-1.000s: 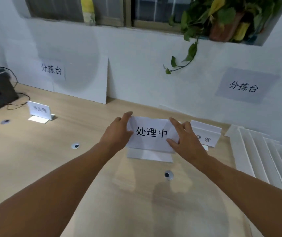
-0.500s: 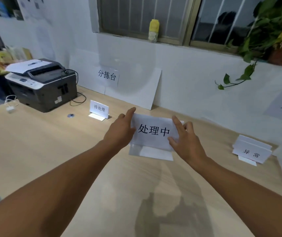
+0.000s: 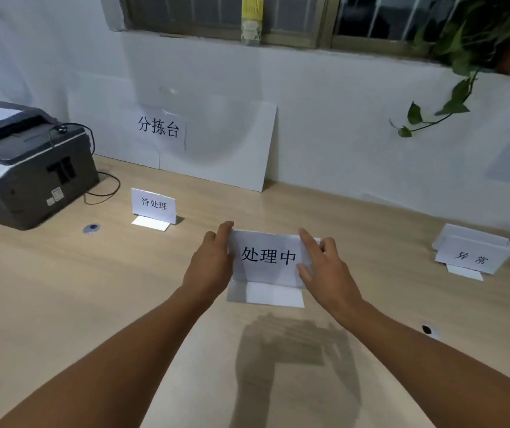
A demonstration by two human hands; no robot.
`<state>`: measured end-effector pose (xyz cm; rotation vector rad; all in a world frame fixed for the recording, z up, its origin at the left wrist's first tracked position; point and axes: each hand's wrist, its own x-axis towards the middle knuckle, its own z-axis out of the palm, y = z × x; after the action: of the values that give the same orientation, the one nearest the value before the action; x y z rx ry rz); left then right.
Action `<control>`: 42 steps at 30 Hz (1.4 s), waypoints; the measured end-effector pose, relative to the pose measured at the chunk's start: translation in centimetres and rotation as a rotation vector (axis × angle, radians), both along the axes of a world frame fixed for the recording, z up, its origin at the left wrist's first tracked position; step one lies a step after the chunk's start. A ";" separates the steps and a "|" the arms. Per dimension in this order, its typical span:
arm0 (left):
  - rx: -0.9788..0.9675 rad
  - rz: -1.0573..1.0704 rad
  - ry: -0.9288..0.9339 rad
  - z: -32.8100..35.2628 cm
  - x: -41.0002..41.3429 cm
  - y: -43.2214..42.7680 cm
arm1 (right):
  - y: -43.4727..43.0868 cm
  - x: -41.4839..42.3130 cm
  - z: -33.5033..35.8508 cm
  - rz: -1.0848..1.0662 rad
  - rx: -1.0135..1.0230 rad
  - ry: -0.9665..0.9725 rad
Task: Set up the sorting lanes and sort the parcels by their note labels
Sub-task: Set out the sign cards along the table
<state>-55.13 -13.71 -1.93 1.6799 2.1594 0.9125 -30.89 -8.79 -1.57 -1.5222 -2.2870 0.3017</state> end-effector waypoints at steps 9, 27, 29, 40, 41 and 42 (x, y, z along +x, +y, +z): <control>-0.026 -0.053 -0.012 -4.6 -5.2 9.7 | 7.5 -4.8 -4.5 -0.045 -0.137 0.065; -0.125 -0.242 -0.100 -18.0 -10.9 28.5 | 22.1 -11.7 -15.7 -0.298 -0.295 0.002; -0.134 -0.246 -0.098 -19.6 -11.0 29.2 | 22.9 -12.0 -17.1 -0.306 -0.308 -0.004; -0.087 -0.271 -0.102 -22.0 -11.7 28.3 | 21.6 -11.6 -19.2 -0.242 -0.262 0.031; -0.084 -0.267 -0.087 -21.1 -11.7 27.6 | 21.3 -11.2 -18.4 -0.244 -0.272 0.058; -0.082 -0.258 -0.063 -19.9 -11.8 27.1 | 21.0 -10.8 -17.3 -0.250 -0.276 0.071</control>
<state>-66.89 13.39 -21.86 1.8101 1.8582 0.7819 -41.70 12.24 -18.92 -1.8764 -2.0365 0.6098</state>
